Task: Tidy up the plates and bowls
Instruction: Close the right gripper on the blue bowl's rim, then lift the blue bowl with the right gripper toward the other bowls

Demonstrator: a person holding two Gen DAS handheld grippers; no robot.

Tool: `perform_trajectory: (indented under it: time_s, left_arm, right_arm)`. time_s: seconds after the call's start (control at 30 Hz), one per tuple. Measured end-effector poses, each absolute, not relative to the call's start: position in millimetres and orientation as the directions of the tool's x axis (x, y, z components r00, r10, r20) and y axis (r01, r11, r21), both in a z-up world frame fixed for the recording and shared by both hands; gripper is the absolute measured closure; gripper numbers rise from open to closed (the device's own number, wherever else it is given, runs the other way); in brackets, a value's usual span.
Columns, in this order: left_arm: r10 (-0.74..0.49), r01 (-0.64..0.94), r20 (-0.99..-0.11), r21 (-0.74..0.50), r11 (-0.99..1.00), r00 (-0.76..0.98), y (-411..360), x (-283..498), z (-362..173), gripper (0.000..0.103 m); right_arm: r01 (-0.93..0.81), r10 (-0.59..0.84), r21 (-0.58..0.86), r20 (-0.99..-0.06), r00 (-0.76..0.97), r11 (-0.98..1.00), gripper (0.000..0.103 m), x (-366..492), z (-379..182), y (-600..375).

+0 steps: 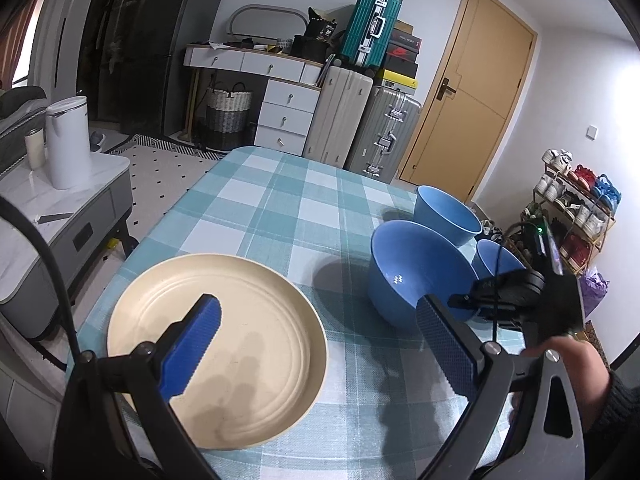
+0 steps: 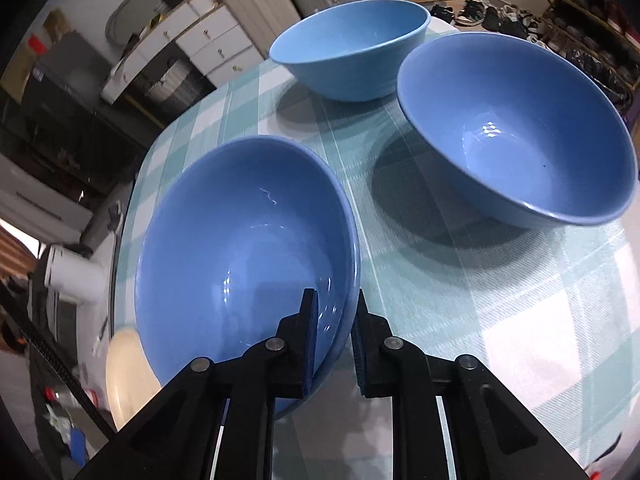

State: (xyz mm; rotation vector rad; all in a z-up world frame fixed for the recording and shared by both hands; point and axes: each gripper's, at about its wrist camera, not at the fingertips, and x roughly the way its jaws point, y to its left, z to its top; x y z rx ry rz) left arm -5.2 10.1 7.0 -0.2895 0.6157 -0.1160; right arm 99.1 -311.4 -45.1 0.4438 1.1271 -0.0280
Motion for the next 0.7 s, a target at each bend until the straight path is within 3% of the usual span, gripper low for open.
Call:
perform_trajectory:
  time_s: [0.7]
  left_arm:
    - [-0.184, 0.022, -0.567, -0.281, 0.959, 0.803, 5.5, -2.5, 2.8, 0.004]
  right_arm:
    - [0.197, 0.239, 0.334, -0.89, 0.389, 0.922, 0.091, 0.0, -29.6, -356.8]
